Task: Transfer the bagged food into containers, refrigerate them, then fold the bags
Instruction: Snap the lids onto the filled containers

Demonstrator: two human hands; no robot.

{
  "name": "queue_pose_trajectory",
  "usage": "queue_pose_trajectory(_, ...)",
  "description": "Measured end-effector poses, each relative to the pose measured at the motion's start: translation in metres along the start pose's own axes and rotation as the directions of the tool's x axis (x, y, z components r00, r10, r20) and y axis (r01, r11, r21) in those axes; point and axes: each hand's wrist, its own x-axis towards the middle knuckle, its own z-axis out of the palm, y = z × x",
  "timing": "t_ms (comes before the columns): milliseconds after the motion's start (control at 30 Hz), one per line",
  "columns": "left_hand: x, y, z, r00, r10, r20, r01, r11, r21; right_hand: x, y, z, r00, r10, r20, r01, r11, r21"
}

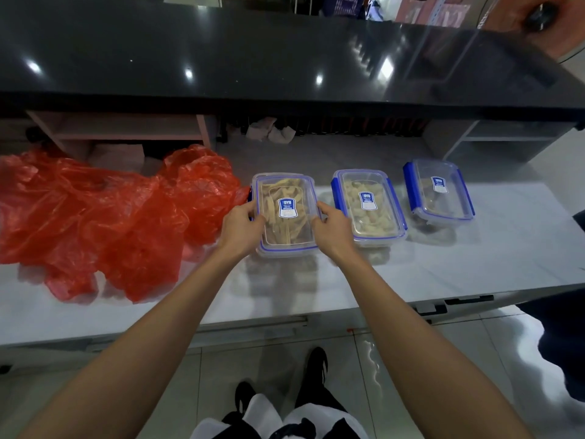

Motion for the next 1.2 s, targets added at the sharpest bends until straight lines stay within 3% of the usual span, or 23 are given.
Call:
queue_pose_trajectory(400, 0.027, -0.016, 0.013, 1.0, -0.021, -0.014, 0.023, 0.994, 0.102, 0.029, 0.012, 0.018, 0.999, -0.036, 0.027, 0.036, 0.999, 0.017)
queue_pose_trajectory(667, 0.022, -0.025, 0.025, 0.983, -0.178, -0.034, 0.162, 0.947, -0.277, 0.025, 0.029, 0.026, 1.0, 0.009, -0.003, -0.009, 0.98, 0.197)
queue_pose_trajectory(800, 0.018, -0.018, 0.027, 0.95, -0.312, -0.025, 0.262, 0.836, -0.481, 0.023, 0.031, 0.029, 0.999, 0.053, 0.012, -0.054, 0.974, 0.219)
queue_pose_trajectory(933, 0.019, -0.019, 0.023, 0.907, -0.41, 0.093, 0.382, 0.712, -0.589, 0.027, 0.038, 0.028, 0.984, 0.16, 0.082, -0.177, 0.942, 0.284)
queue_pose_trajectory(1067, 0.016, -0.029, 0.022, 0.905, -0.423, 0.047, 0.381, 0.754, -0.535, 0.026, 0.042, 0.025, 0.966, 0.229, 0.123, -0.256, 0.915, 0.311)
queue_pose_trajectory(1200, 0.006, -0.026, 0.025, 0.931, -0.349, -0.102, 0.262, 0.839, -0.476, 0.012, 0.046, 0.028, 0.981, 0.192, 0.026, -0.189, 0.92, 0.342)
